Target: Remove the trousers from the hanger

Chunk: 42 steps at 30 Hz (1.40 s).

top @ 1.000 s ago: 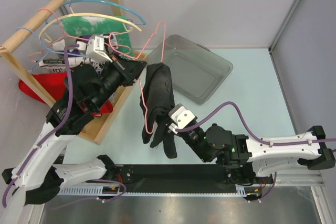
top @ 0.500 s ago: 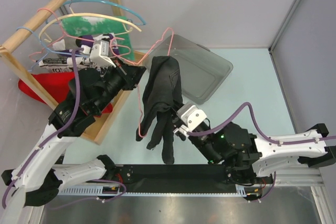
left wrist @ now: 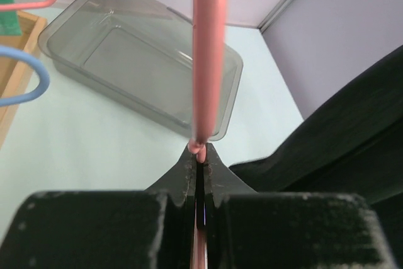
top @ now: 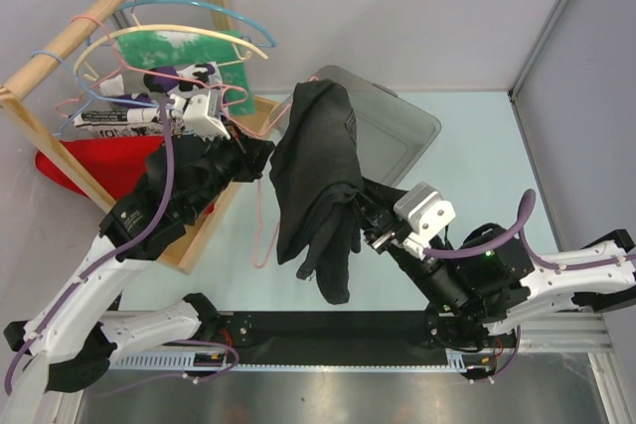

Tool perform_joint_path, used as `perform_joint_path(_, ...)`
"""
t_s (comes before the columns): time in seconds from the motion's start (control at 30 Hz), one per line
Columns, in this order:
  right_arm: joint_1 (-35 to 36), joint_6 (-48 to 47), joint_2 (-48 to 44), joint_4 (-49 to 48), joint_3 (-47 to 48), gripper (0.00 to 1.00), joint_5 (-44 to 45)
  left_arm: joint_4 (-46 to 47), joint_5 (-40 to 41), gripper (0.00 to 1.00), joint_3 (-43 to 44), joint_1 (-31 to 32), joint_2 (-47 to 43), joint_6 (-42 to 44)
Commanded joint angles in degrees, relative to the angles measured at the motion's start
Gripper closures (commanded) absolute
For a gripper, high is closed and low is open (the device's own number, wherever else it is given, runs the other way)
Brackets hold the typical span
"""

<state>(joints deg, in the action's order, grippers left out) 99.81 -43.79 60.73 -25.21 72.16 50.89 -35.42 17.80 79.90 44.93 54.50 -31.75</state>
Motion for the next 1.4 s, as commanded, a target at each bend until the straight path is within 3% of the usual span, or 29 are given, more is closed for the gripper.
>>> perform_joint_path(0.0,0.39,-6.64,-2.19,-10.47,6.15,1.0,0.87,-0.87,1.97,1.0,-1.32,-0.1,-2.11,2.65)
perform_joint_path(0.2,-9.08,-4.13,-3.86,-4.16,7.03,1.0,4.04,-3.33,2.67,1.0,-2.2,-0.1,-3.78,3.18)
perform_joint_path(0.33,-22.88,12.27,-4.83,11.8,6.41,1.0,1.33,-4.57,3.38,1.0,-2.03,-0.1,-5.63,3.18)
perform_joint_path(0.43,-35.53,19.34,-3.52,19.9,5.89,1.0,-3.41,-5.1,2.85,0.99,-1.5,-0.1,-6.51,3.1)
perform_joint_path(0.57,-47.76,25.94,-0.79,23.45,5.01,1.0,-7.82,-6.06,1.8,1.0,-0.45,-0.1,-7.56,3.18)
perform_joint_path(0.7,-59.62,26.83,1.93,24.16,3.87,1.0,-12.66,-6.15,1.62,1.0,-0.09,-0.1,-9.05,3.8)
perform_joint_path(1.07,-65.62,19.09,14.49,19.68,2.89,1.0,-13.19,-5.54,2.32,1.0,-2.11,-0.1,-13.63,2.65)
perform_joint_path(1.37,-64.22,18.21,40.32,18.62,15.1,1.0,-15.82,-5.63,5.92,0.99,-0.27,-0.1,-16.97,5.55)
